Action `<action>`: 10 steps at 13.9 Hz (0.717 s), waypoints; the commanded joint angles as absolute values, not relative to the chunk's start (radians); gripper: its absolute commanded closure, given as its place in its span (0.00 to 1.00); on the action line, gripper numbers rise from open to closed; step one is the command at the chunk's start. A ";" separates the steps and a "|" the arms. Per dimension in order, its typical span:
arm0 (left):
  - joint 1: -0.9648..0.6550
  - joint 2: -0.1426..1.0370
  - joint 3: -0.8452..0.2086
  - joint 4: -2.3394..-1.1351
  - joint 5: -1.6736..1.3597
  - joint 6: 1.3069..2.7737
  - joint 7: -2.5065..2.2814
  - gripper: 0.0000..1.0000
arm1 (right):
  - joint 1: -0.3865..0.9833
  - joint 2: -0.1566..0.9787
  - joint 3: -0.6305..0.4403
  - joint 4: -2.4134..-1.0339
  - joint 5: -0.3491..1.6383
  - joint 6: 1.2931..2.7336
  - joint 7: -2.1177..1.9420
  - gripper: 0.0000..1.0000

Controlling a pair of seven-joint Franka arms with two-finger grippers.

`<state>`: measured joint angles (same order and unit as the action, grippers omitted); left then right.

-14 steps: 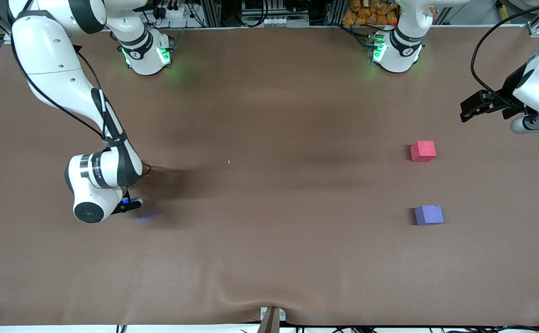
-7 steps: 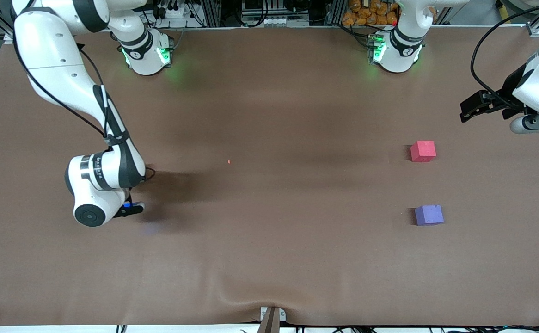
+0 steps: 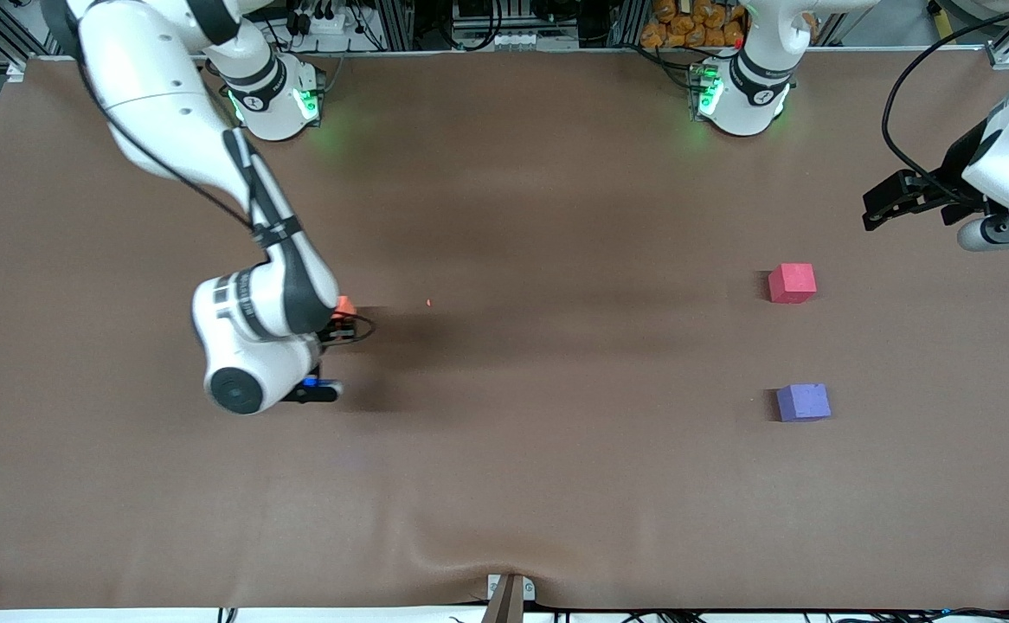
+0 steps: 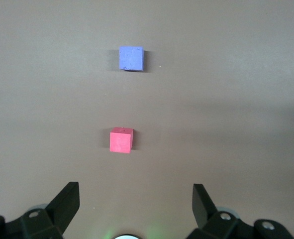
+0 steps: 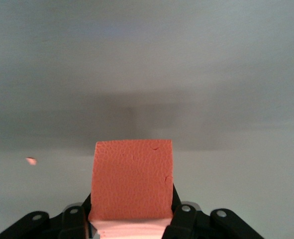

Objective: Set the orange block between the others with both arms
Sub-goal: 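Lift the orange cube and carry it toward the table middle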

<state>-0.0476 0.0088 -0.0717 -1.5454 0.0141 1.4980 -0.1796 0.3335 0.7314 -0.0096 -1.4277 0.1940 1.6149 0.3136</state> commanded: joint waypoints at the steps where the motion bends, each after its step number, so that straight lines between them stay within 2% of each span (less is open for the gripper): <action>1: -0.044 0.018 -0.077 -1.540 0.000 1.508 -0.172 0.00 | 0.428 0.755 -0.018 -1.390 0.238 1.647 0.483 1.00; 5: -0.038 0.029 -0.077 -1.539 0.005 1.511 -0.170 0.00 | 0.553 0.798 -0.018 -1.376 0.259 1.811 0.695 1.00; 10: -0.037 0.025 -0.077 -1.539 0.005 1.509 -0.170 0.00 | 0.678 0.837 -0.018 -1.335 0.259 2.002 0.765 0.99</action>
